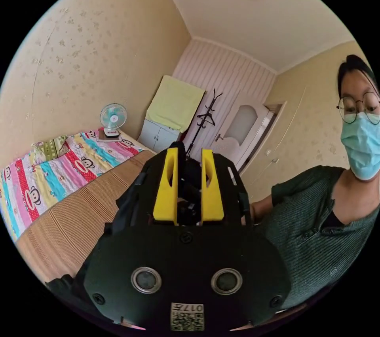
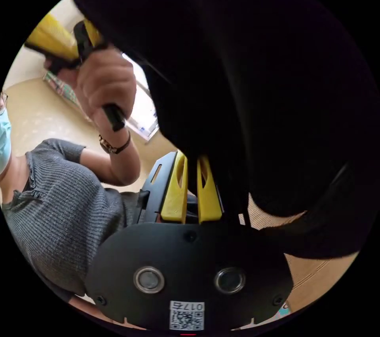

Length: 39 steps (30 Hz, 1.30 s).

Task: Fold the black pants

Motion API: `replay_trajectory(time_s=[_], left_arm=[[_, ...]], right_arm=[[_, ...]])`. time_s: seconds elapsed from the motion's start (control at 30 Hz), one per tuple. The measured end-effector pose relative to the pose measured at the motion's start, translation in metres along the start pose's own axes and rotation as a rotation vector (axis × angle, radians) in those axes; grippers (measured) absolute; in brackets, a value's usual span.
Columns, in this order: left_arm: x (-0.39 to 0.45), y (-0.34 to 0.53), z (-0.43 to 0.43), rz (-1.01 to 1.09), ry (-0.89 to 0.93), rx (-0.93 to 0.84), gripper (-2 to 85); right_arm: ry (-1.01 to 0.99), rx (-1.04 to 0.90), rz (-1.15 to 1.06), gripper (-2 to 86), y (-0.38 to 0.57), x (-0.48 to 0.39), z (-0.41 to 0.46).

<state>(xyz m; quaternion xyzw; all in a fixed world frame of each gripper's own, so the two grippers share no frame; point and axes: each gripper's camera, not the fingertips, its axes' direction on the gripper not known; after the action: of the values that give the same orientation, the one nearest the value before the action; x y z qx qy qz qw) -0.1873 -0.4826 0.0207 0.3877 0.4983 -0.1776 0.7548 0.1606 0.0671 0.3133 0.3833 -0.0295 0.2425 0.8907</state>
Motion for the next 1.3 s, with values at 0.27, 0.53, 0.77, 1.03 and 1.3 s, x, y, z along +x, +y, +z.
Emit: replay_trajectory(time_s=[0.27, 0.53, 0.77, 1.03, 1.3], left_arm=[[-0.026, 0.110, 0.023, -0.177, -0.116, -0.020, 13.7], [-0.029, 0.158, 0.122, -0.421, -0.141, -0.217, 22.1], [-0.031, 0.133, 0.202, -0.340, -0.185, -0.372, 13.6], [-0.053, 0.106, 0.196, -0.158, 0.366, -0.180, 4.2], [-0.062, 0.058, 0.157, -0.046, 0.492, 0.153, 3.8]], right_arm=[[0.021, 0.266, 0.027, 0.3, 0.043, -0.012, -0.026], [0.170, 0.450, 0.036, 0.2, 0.046, -0.050, -0.035], [0.221, 0.432, -0.027, 0.2, 0.030, -0.107, -0.005], [0.159, 0.445, -0.009, 2.7, 0.043, -0.088, -0.029], [0.093, 0.407, 0.060, 8.3, 0.108, -0.035, -0.041]])
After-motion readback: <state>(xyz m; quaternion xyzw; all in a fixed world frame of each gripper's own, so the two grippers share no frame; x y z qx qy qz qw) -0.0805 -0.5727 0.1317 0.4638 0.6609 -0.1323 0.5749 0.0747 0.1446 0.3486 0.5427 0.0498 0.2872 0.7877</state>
